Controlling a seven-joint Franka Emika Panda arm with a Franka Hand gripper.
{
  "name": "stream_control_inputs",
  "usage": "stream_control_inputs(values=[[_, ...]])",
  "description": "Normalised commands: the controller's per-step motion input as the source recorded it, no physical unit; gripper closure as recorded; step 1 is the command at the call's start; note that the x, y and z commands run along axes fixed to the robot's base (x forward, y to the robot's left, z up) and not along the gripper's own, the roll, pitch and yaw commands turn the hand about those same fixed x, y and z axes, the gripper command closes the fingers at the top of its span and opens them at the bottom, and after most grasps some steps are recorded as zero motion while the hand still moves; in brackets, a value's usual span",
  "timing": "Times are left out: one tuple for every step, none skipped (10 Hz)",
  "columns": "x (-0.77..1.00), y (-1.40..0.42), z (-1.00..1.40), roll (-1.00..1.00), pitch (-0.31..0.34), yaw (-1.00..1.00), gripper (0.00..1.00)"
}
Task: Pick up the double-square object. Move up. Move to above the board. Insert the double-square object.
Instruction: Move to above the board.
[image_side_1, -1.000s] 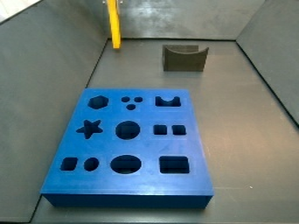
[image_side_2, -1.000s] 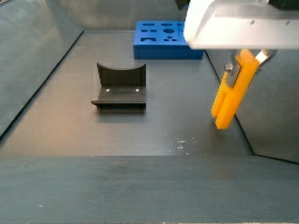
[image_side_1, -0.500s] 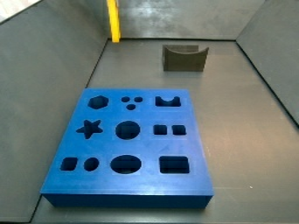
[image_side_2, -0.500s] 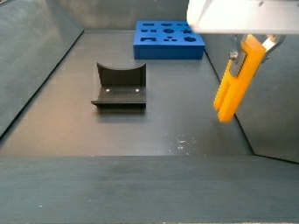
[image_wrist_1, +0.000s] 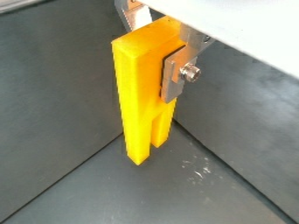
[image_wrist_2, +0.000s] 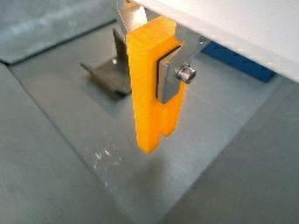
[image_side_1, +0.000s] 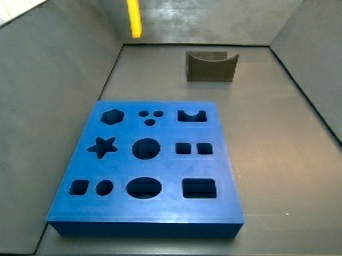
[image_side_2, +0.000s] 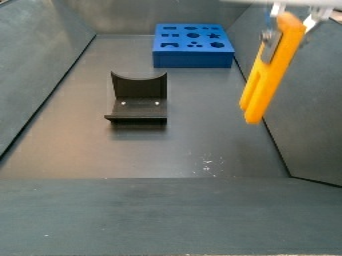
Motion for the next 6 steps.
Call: stream_control_inputs(values=[[0.06, -0.1, 1.0, 0.07, -0.077, -0.05, 1.0], [0.05, -0.09, 1.0, 0.07, 0.002, -0.02, 1.0], [0.04, -0.08, 1.0, 0.08, 0.031, -0.01, 1.0], [0.03, -0.07, 1.0, 0.08, 0.071, 0.01, 1.0], [0.02, -0.06, 1.0, 0.09, 0.09, 0.02, 1.0], [0.01, -0.04, 1.0, 0.1, 0.102, 0.03, 1.0]])
